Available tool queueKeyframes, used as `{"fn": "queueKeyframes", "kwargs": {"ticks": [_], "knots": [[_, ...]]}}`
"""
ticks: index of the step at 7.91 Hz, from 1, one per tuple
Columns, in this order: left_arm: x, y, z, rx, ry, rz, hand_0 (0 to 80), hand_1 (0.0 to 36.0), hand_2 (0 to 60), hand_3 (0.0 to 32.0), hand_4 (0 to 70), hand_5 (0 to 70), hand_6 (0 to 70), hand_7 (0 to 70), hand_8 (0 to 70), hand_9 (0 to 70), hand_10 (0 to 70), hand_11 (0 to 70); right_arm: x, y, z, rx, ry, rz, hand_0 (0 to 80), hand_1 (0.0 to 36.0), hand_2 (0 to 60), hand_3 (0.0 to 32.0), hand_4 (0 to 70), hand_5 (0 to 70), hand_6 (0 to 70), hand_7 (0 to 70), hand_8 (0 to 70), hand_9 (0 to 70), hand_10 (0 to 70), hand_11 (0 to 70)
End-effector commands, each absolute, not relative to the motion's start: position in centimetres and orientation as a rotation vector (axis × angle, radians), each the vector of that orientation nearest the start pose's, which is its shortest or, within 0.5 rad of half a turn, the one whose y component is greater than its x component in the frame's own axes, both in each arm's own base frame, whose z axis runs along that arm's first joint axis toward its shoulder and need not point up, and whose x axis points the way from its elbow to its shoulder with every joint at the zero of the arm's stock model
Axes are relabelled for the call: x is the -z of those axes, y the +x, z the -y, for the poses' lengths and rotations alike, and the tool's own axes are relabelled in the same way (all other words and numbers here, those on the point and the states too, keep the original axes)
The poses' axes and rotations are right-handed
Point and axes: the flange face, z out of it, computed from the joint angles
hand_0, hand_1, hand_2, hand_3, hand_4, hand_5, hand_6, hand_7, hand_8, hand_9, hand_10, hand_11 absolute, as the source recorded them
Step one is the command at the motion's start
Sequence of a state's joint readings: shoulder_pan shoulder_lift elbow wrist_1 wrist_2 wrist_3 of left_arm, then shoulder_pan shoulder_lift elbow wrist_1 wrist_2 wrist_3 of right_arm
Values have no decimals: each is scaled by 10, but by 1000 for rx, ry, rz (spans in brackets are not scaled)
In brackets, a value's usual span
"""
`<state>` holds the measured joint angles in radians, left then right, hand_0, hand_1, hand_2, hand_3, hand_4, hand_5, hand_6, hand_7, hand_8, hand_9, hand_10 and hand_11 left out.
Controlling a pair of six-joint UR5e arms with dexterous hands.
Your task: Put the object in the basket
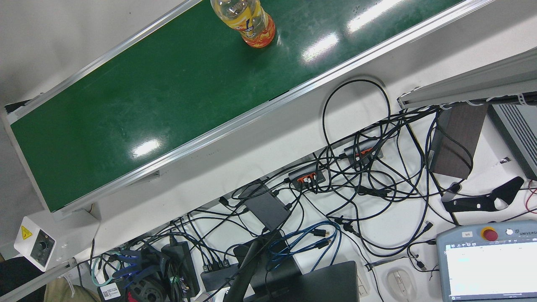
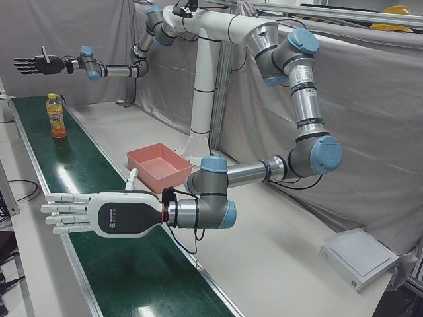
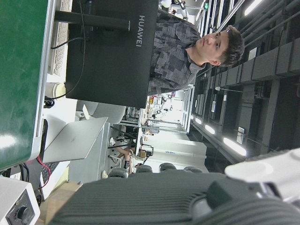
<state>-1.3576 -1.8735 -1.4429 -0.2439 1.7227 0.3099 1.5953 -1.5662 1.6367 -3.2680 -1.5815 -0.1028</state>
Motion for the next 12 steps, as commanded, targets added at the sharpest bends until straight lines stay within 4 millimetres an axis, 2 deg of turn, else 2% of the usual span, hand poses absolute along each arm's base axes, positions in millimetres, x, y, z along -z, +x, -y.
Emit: {"fn": "queueKeyframes", "kwargs": {"ticks": [1, 12], "knots": [[-552, 21, 654, 1421, -3, -2337, 518, 14, 0, 16, 36, 0, 0, 0, 0, 0, 0, 0, -665, 144, 484, 2328, -129, -2202, 0, 0, 0, 0, 0, 0, 0, 0, 0, 0, 0, 0], [-551, 22, 654, 1420, -4, -2336, 533, 24, 0, 4, 41, 0, 0, 0, 0, 0, 0, 0, -666, 144, 484, 2329, -128, -2199, 0, 0, 0, 0, 0, 0, 0, 0, 0, 0, 0, 0]]}}
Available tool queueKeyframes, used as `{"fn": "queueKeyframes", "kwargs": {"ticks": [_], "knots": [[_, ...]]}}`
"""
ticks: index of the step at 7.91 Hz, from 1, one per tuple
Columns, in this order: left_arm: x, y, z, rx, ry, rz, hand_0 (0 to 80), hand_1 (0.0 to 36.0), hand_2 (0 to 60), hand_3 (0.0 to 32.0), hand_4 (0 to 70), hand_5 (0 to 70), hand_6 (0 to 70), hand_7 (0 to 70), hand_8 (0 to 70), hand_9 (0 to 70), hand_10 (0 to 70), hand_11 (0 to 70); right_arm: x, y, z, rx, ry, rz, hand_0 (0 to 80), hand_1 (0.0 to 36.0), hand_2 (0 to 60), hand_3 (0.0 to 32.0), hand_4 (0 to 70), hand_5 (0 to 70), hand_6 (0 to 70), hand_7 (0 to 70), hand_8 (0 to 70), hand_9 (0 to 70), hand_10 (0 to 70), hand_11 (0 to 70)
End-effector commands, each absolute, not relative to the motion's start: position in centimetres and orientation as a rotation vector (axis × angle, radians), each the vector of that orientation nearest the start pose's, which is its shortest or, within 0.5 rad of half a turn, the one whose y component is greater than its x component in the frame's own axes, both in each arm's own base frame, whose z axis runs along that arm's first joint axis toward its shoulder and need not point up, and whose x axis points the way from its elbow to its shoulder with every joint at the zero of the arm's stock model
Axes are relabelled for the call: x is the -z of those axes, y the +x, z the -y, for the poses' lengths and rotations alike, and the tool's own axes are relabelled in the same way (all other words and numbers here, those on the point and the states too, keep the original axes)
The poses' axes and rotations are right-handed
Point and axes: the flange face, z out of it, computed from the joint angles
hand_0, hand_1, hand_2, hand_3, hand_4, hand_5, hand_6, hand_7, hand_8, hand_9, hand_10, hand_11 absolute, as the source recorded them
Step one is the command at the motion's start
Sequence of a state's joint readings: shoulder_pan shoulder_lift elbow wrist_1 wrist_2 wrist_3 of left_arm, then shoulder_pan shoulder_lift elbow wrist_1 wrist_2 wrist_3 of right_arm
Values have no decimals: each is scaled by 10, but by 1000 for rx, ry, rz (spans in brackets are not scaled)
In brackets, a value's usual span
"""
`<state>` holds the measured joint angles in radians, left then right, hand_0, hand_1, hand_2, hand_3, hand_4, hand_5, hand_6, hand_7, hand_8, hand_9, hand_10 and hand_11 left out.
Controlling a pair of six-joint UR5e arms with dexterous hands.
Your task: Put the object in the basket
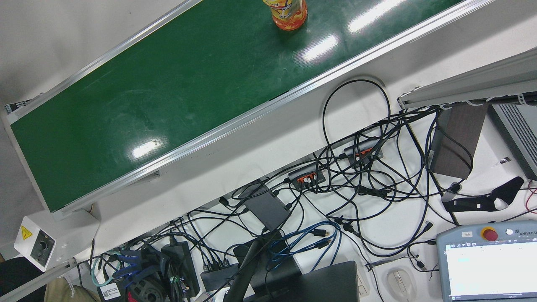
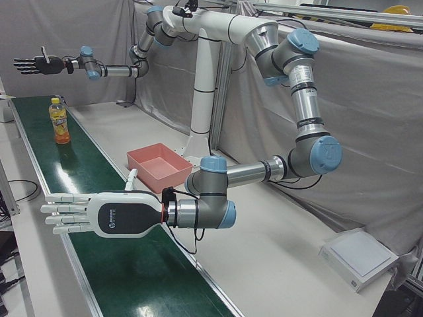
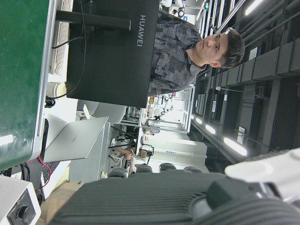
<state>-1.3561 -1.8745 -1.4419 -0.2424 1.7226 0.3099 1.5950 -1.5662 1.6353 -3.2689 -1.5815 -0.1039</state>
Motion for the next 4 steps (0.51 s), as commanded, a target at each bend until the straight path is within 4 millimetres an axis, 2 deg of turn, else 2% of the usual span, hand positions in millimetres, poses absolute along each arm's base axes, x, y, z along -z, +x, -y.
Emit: {"fn": "queueKeyframes", "kwargs": {"ticks": [1, 4], "knots": [[-551, 22, 654, 1421, -6, -2337, 535, 26, 0, 10, 39, 0, 0, 0, 0, 0, 0, 0, -666, 144, 483, 2332, -129, -2198, 0, 0, 0, 0, 0, 0, 0, 0, 0, 0, 0, 0], [-551, 22, 654, 1421, -6, -2337, 543, 29, 0, 6, 42, 0, 0, 0, 0, 0, 0, 0, -666, 143, 484, 2332, -128, -2199, 0, 0, 0, 0, 0, 0, 0, 0, 0, 0, 0, 0]]}}
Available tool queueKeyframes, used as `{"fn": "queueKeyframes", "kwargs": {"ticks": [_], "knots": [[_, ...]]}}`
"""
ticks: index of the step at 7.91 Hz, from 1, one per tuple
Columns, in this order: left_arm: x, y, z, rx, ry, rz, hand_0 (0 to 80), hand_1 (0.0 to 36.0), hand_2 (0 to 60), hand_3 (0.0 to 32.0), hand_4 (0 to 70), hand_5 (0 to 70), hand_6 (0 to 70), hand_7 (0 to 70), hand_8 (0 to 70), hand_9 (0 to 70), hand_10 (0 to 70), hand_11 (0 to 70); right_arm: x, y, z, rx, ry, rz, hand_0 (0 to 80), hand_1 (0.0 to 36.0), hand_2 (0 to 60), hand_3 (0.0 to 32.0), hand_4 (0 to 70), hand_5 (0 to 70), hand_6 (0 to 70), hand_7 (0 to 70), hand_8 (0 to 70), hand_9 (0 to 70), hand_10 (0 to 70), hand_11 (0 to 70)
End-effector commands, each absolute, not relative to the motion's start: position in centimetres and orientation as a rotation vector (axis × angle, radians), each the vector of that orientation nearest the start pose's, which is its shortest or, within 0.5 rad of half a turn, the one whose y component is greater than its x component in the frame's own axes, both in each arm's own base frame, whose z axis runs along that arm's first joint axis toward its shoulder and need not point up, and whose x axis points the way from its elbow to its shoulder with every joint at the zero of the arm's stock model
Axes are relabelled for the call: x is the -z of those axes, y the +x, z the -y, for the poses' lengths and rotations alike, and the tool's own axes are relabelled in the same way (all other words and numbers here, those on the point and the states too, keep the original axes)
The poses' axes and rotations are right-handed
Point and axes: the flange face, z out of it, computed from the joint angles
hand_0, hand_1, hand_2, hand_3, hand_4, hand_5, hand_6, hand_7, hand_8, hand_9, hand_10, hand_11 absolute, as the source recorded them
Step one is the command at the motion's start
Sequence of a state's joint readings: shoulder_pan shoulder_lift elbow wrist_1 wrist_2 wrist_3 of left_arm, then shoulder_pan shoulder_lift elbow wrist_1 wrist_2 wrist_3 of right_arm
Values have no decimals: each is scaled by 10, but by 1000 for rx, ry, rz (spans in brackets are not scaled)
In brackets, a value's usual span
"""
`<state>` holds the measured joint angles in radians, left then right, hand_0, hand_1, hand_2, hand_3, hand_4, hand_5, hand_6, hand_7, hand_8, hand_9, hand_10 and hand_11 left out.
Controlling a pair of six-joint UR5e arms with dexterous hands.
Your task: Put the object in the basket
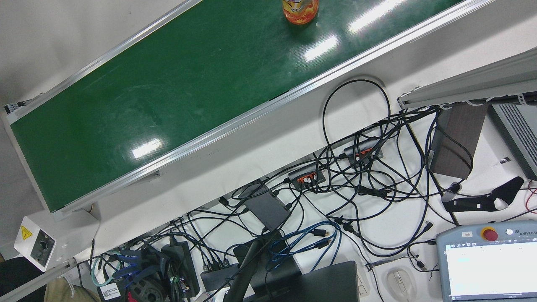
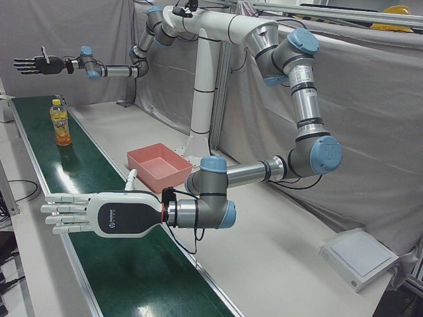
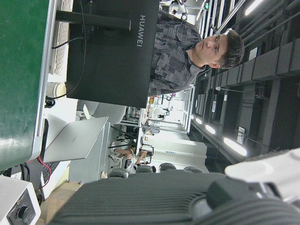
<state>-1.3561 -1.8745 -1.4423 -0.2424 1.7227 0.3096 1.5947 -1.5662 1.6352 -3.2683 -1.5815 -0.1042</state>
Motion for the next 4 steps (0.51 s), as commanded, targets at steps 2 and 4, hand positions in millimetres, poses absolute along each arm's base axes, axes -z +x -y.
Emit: {"fn": "queueKeyframes", "kwargs": {"ticks": [2, 4], "knots": [[-550, 22, 654, 1419, -6, -2338, 539, 28, 0, 6, 41, 0, 0, 0, 0, 0, 0, 0, -666, 144, 484, 2330, -129, -2200, 0, 0, 0, 0, 0, 0, 0, 0, 0, 0, 0, 0], [-550, 22, 654, 1419, -6, -2338, 540, 28, 0, 6, 41, 0, 0, 0, 0, 0, 0, 0, -666, 144, 483, 2332, -129, -2198, 0, 0, 0, 0, 0, 0, 0, 0, 0, 0, 0, 0]]}}
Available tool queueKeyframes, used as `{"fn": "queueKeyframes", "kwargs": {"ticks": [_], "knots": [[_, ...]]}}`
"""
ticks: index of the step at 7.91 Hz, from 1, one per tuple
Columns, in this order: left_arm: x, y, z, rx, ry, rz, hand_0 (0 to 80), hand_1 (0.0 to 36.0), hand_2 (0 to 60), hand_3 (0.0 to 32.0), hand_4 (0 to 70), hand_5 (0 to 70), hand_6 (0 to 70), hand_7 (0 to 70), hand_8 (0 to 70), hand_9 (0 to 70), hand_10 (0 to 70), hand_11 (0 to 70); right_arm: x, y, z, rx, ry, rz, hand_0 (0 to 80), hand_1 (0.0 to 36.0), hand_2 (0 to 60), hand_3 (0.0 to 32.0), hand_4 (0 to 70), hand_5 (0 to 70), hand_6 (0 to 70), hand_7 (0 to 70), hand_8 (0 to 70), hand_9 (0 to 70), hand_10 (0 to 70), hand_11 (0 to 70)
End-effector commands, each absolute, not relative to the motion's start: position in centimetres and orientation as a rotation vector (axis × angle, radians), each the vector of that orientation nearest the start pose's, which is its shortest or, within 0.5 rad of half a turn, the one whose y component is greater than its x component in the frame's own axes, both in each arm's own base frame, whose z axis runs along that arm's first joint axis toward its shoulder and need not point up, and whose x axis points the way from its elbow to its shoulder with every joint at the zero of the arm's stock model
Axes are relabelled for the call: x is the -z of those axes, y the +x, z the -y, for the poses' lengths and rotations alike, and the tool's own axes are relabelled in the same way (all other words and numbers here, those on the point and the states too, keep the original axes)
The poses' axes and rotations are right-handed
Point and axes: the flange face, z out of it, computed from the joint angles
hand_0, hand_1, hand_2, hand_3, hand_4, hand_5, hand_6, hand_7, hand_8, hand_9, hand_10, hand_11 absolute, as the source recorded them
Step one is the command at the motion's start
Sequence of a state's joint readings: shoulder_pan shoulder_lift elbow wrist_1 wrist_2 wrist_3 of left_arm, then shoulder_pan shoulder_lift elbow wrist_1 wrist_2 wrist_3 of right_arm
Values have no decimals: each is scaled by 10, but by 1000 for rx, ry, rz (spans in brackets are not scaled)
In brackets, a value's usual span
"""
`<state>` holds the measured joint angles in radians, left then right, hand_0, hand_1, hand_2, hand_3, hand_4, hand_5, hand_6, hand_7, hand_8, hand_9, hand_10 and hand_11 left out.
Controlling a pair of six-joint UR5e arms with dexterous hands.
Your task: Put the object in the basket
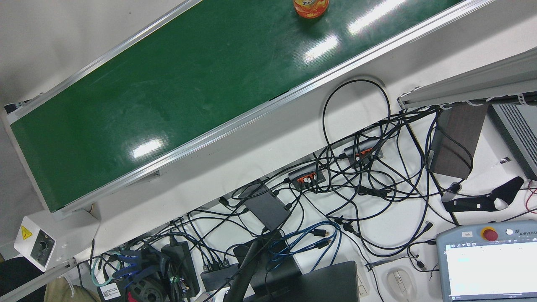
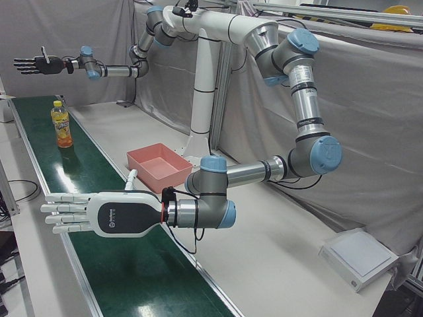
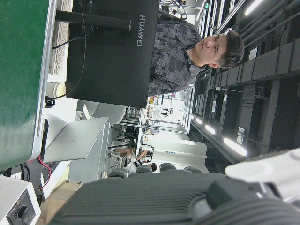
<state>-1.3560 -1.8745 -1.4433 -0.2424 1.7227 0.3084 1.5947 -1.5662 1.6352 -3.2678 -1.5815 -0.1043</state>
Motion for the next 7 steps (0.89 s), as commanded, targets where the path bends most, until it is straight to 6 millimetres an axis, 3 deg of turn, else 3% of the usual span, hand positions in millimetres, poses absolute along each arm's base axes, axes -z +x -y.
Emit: {"fn": "queueKeyframes", "kwargs": {"ticks": [1, 7], "knots": [[-550, 22, 654, 1419, -6, -2338, 538, 26, 0, 6, 43, 0, 0, 0, 0, 0, 0, 0, -666, 144, 484, 2329, -128, -2199, 0, 0, 0, 0, 0, 0, 0, 0, 0, 0, 0, 0], [-547, 22, 654, 1414, -5, -2342, 539, 27, 0, 6, 40, 0, 0, 0, 0, 0, 0, 0, -666, 144, 484, 2329, -128, -2199, 0, 0, 0, 0, 0, 0, 0, 0, 0, 0, 0, 0]]}}
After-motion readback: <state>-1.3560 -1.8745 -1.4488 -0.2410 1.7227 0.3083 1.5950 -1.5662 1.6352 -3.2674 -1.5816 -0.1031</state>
